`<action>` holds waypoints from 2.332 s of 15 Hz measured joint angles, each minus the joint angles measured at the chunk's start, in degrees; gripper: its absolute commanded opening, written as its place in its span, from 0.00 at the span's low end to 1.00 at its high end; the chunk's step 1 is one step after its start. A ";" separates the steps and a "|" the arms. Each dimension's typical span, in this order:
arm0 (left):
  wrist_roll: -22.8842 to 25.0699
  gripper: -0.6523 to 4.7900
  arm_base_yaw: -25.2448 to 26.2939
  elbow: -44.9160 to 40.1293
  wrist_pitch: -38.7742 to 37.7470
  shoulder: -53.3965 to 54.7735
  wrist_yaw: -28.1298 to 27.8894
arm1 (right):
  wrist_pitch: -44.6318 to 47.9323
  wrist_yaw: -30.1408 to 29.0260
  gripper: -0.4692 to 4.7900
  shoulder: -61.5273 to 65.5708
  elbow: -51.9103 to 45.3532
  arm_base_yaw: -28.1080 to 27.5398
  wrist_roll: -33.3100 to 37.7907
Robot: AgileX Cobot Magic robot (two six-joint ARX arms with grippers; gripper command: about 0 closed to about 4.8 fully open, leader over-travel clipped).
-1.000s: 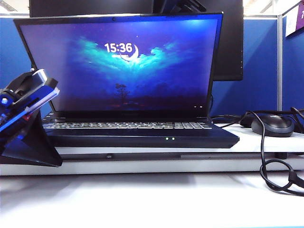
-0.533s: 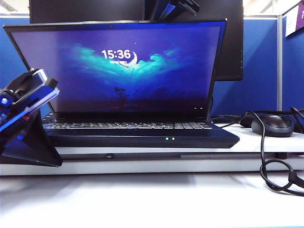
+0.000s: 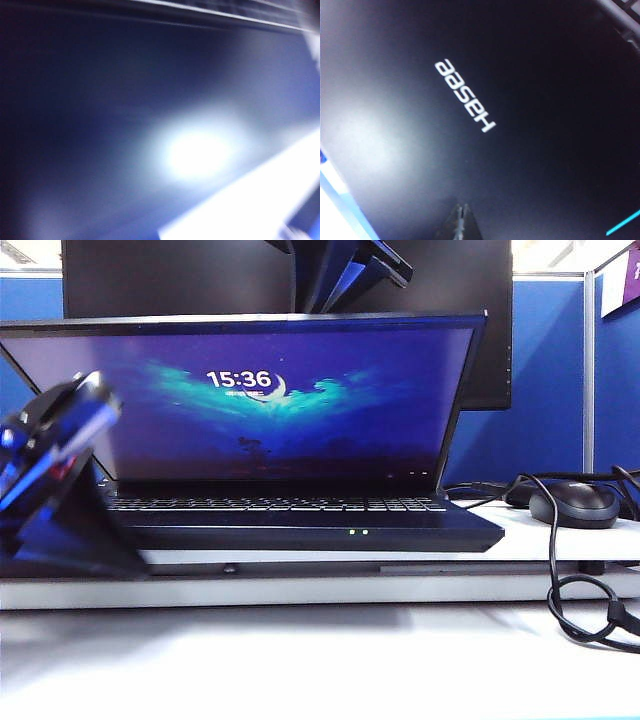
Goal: Close the lid of the black laptop.
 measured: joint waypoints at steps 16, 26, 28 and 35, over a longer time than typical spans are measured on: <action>-22.32 0.12 -0.07 0.35 54.27 -0.26 51.10 | -1.18 0.02 0.09 0.00 0.00 0.00 -0.22; -34.32 0.11 13.49 6.27 57.18 -6.69 41.33 | -5.44 1.09 0.09 0.00 0.02 0.00 -0.24; -29.05 0.11 16.44 8.46 47.82 -6.67 39.87 | -5.77 1.09 0.09 0.00 0.02 0.00 -0.22; -2.58 0.11 20.17 13.88 8.00 -6.67 21.38 | -6.45 1.18 0.09 0.02 -0.13 0.00 -0.04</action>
